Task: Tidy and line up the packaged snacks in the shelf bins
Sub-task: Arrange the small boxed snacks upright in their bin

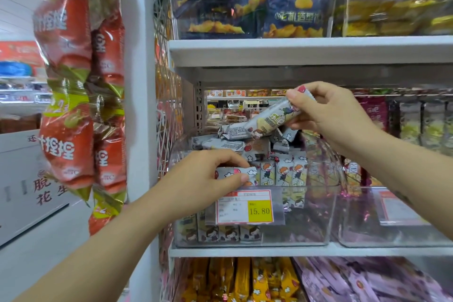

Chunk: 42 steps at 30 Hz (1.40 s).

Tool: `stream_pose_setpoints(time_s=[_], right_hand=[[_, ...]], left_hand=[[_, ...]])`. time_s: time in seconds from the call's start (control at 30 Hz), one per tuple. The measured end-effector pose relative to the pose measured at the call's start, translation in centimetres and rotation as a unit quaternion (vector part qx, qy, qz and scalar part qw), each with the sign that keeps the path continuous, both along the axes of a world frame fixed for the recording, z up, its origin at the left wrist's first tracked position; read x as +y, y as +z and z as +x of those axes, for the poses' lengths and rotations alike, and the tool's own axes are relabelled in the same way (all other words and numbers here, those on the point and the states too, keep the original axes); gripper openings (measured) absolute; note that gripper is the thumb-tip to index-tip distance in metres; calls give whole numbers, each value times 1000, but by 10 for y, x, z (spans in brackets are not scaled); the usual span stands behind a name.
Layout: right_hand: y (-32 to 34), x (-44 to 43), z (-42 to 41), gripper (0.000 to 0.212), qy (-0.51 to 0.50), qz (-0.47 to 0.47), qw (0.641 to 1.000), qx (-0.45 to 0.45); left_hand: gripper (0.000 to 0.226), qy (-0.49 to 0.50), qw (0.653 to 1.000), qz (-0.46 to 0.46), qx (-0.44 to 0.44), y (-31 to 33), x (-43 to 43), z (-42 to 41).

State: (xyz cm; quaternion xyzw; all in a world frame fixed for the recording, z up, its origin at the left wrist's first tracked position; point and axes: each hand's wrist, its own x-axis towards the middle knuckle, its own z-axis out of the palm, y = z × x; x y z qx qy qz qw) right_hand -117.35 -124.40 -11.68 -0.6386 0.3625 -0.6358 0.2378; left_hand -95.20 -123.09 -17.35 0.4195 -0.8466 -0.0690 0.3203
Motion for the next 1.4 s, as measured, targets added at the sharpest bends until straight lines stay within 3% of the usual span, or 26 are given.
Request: stream_pose_setpoints(time_s=[0.1, 0.3, 0.43, 0.5, 0.6, 0.67, 0.8, 0.87, 1.0, 1.13, 1.23, 1.33, 1.4], right_hand=[[-1, 8, -9, 4, 2, -20, 1000, 20], [2, 34, -11, 12, -74, -3, 957, 280], [-25, 19, 19, 23, -113, -11, 931, 347], [-34, 9, 27, 24, -106, 10, 935, 338], [-38, 1, 26, 17, 0, 142, 954, 264], [-41, -1, 25, 10, 14, 174, 936, 306], [-40, -4, 33, 11, 10, 178, 923, 342], [-36, -4, 37, 11, 9, 185, 920, 345], [-35, -6, 38, 8, 24, 191, 940, 280], [-41, -6, 32, 12, 40, 182, 922, 339], [-35, -1, 27, 4, 97, 217, 923, 302], [-28, -3, 22, 3, 25, 141, 935, 323], [-27, -5, 25, 9, -47, 69, 925, 371]], left_hand=[[17, 1, 1000, -11, -3, -1, -2, 1], [20, -2, 1000, -23, -5, -2, -5, 0], [25, -5, 999, -34, 13, -6, -7, 1], [36, -3, 999, -34, 19, -6, -6, 2], [49, 3, 1000, -22, -19, -4, -3, 2], [46, 7, 999, -13, -29, -5, -3, 2], [21, 25, 1000, -10, -9, -6, -7, 0], [20, 29, 1000, 1, -4, -4, -10, -1], [14, 14, 1000, 16, 2, -2, -10, -1], [26, 19, 1000, 0, -7, -5, -8, 0], [38, 28, 999, 7, -15, -6, -10, 1], [41, 31, 999, 16, -19, -6, -9, 1], [41, 35, 999, 17, -18, -6, -8, 1]])
